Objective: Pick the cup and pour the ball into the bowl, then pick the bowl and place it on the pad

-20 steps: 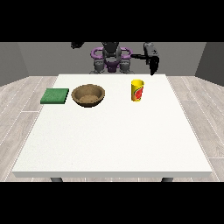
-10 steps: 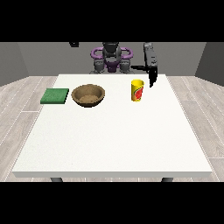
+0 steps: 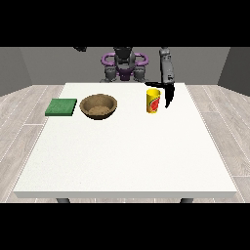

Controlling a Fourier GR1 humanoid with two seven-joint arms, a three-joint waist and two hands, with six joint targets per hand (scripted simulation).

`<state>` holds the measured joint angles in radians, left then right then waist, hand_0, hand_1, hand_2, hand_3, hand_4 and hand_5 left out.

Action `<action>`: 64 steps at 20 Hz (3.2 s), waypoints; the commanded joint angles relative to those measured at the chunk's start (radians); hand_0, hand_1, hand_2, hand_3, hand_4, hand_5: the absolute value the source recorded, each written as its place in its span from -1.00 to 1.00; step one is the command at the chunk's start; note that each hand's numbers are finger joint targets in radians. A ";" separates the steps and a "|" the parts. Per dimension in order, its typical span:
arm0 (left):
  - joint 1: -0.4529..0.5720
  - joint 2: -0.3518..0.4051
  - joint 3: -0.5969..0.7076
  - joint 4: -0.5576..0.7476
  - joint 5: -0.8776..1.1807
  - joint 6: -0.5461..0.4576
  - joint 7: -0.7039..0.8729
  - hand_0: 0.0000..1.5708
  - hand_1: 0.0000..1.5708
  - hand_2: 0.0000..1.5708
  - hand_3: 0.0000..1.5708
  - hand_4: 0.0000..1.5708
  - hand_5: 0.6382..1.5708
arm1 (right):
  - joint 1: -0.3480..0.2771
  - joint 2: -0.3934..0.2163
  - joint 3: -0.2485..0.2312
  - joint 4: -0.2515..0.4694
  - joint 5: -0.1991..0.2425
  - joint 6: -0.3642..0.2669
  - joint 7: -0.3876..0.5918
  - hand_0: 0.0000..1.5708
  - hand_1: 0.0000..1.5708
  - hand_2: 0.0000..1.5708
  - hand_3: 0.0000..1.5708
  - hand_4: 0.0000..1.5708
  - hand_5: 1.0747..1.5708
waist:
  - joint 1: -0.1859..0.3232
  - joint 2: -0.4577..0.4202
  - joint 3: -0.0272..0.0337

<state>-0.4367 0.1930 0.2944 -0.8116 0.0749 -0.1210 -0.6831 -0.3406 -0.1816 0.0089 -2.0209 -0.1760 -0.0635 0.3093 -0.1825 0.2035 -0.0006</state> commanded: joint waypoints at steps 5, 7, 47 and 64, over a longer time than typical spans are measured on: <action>-0.090 0.013 0.029 0.162 -0.001 0.046 -0.097 -1.00 -1.00 -1.00 -1.00 -1.00 0.70 | 0.046 -0.056 -0.117 -0.031 -0.103 0.101 -0.048 -1.00 -1.00 -1.00 -1.00 -1.00 0.98 | -0.047 0.047 0.0002; -0.084 0.050 0.056 0.237 0.001 0.038 -0.157 -1.00 -1.00 -1.00 -1.00 -1.00 0.67 | 0.049 -0.057 -0.094 -0.140 -0.108 0.067 0.058 -1.00 -1.00 -1.00 -1.00 -1.00 0.98 | -0.072 0.044 -0.0005; -0.533 0.056 -0.467 0.444 -0.949 0.980 0.581 0.76 0.76 1.00 1.00 0.09 0.97 | 0.017 -0.090 -0.185 0.132 -0.178 0.194 -0.043 -1.00 -1.00 -1.00 -1.00 -0.57 0.97 | -0.089 -0.057 0.0021; -0.716 -0.190 -1.010 0.667 -1.624 0.681 1.109 0.91 0.91 1.00 1.00 0.36 0.84 | 0.039 -0.054 -0.176 0.362 -0.119 0.190 -0.106 -1.00 -1.00 -1.00 -1.00 -0.52 0.98 | -0.016 -0.242 0.0024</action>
<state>-1.1023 0.0493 -0.6239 -0.1506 -1.4440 0.6650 0.3413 -0.3165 -0.2652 -0.1935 -1.6962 -0.3359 0.1359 0.2442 -0.2080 -0.0319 0.0027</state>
